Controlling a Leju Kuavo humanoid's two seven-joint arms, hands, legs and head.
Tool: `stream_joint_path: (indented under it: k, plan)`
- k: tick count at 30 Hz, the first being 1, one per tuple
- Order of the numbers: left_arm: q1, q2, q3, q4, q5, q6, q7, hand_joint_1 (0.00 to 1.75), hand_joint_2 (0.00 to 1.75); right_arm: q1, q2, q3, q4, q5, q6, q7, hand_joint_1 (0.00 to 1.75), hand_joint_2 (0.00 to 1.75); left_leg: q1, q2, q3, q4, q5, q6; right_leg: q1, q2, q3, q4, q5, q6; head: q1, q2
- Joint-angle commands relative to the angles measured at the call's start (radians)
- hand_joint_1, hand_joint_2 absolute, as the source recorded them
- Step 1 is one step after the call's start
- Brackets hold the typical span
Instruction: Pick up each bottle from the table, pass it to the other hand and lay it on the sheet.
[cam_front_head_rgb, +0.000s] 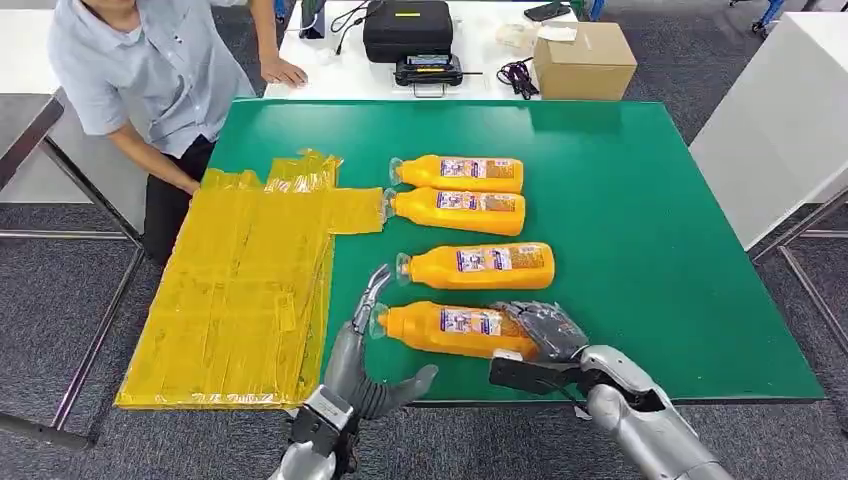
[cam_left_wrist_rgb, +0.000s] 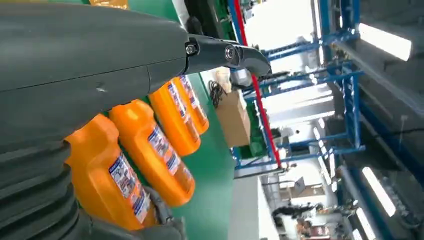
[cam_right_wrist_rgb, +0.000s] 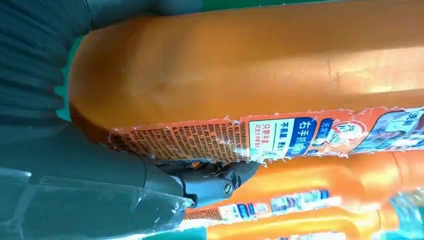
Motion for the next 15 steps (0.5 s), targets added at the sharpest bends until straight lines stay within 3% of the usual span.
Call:
stream_joint_path:
  k: [1, 6, 13, 15]
  plan:
    - [0.005, 0.002, 0.078, -0.047, 0.149, 0.038, -0.047, 0.00, 1.75, 0.048, 0.130, -0.176, -0.066, -0.062, -0.062, -0.032, 1.75, 1.75, 0.000, 0.002, 0.000, 0.000, 0.000, -0.001, 0.000, 0.002, 0.000, 0.000, 0.000, -0.002, 0.000, 0.000]
    - [0.073, 0.019, 0.109, -0.240, 0.186, 0.077, -0.047, 0.00, 1.75, 0.076, 0.177, -0.256, -0.114, -0.093, -0.095, -0.048, 1.75, 1.75, 0.001, 0.004, 0.000, 0.001, -0.001, -0.002, 0.001, 0.004, -0.001, 0.002, 0.000, -0.002, 0.000, 0.000]
    - [0.097, 0.020, 0.137, -0.124, 0.371, -0.090, -0.047, 0.00, 1.75, 0.120, 0.220, -0.328, -0.150, -0.118, -0.155, -0.091, 1.75, 1.75, 0.000, 0.002, 0.002, -0.002, 0.000, -0.002, 0.000, 0.002, 0.001, -0.001, 0.000, -0.002, 0.000, 0.000]
    - [0.089, 0.033, 0.123, -0.066, 0.502, -0.232, 0.018, 0.00, 1.75, 0.132, 0.237, -0.334, -0.182, -0.141, -0.148, -0.132, 1.75, 1.75, 0.000, 0.002, 0.002, -0.002, 0.000, -0.002, 0.000, 0.001, 0.001, -0.001, 0.000, -0.002, 0.000, 0.000]
